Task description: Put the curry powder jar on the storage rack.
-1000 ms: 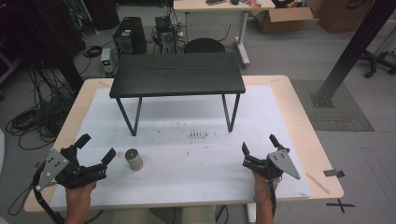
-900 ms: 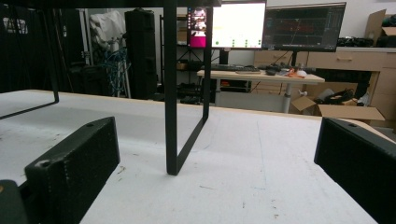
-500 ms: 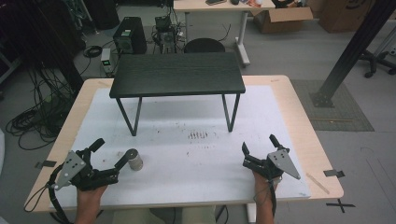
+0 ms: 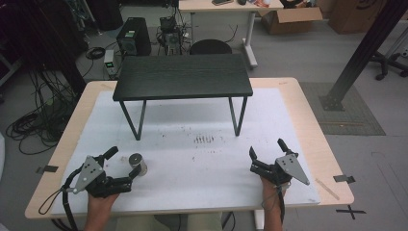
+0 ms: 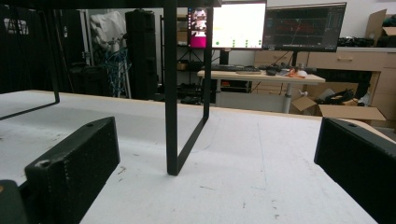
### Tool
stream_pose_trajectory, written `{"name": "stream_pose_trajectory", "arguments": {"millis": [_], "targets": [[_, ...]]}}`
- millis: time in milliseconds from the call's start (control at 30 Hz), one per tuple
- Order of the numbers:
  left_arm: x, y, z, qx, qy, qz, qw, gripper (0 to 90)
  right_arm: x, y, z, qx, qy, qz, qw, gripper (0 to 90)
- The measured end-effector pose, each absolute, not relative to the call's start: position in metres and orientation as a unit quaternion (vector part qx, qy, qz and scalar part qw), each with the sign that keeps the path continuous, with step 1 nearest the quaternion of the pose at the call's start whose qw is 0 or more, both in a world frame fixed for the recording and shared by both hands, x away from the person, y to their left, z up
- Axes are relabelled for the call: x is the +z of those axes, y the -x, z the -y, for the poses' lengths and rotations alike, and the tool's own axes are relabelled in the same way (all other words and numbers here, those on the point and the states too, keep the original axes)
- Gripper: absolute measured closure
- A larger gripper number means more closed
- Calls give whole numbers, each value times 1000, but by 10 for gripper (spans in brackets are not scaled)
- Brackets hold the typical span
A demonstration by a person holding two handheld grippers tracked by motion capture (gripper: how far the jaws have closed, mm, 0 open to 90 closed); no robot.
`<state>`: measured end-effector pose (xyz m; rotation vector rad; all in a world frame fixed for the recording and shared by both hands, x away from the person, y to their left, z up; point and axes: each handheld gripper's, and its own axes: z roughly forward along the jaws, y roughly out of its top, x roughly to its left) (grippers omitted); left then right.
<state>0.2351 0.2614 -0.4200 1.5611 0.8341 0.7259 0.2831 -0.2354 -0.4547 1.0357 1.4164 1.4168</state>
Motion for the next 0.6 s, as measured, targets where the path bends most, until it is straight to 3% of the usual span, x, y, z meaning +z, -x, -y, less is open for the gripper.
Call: {"name": "stream_pose_trajectory", "arguments": {"millis": [600], "targets": [[-437, -246, -256, 283, -695, -376, 544, 5, -455, -283, 235, 568, -415, -567, 429, 0]]}}
